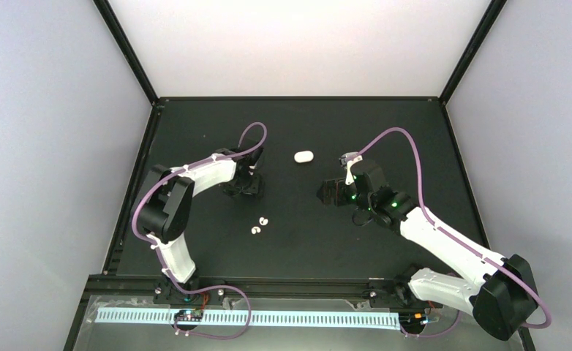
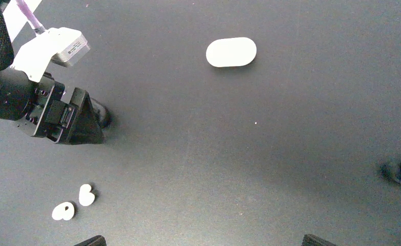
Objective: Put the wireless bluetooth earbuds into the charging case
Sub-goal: Pick up the charging case at the center of the board.
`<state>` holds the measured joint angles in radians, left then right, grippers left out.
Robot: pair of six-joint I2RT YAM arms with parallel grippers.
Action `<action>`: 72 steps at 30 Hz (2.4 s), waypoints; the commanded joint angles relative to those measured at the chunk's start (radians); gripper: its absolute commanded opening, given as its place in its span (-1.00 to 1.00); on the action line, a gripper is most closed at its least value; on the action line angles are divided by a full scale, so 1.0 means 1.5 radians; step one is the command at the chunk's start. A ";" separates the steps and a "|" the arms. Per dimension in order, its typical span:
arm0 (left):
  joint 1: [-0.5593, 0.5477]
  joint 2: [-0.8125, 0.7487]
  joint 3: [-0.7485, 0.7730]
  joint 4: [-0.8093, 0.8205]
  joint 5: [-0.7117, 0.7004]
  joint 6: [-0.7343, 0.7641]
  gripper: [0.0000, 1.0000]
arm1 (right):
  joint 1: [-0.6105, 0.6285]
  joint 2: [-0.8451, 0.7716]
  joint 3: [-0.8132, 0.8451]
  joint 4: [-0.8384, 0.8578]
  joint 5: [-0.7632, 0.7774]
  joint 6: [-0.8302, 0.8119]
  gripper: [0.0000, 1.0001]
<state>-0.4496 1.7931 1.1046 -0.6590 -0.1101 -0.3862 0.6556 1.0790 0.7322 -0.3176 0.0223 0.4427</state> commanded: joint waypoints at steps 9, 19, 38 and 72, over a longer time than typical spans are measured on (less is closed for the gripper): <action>-0.004 0.055 0.044 0.019 -0.024 0.053 0.73 | 0.003 0.006 -0.003 0.005 0.003 -0.013 0.99; 0.001 0.074 0.042 0.030 -0.035 0.009 0.70 | 0.004 0.008 0.000 -0.001 0.008 -0.016 0.99; 0.031 0.079 0.013 0.056 0.017 0.052 0.63 | 0.003 0.003 -0.001 -0.012 0.020 -0.014 0.99; -0.130 -0.351 -0.073 0.203 0.077 0.133 -0.10 | 0.003 -0.070 0.156 -0.125 -0.102 -0.016 0.99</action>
<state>-0.5537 1.3846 1.0203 -0.4816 -0.0582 -0.2695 0.6552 0.9825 0.9112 -0.4404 -0.0681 0.4427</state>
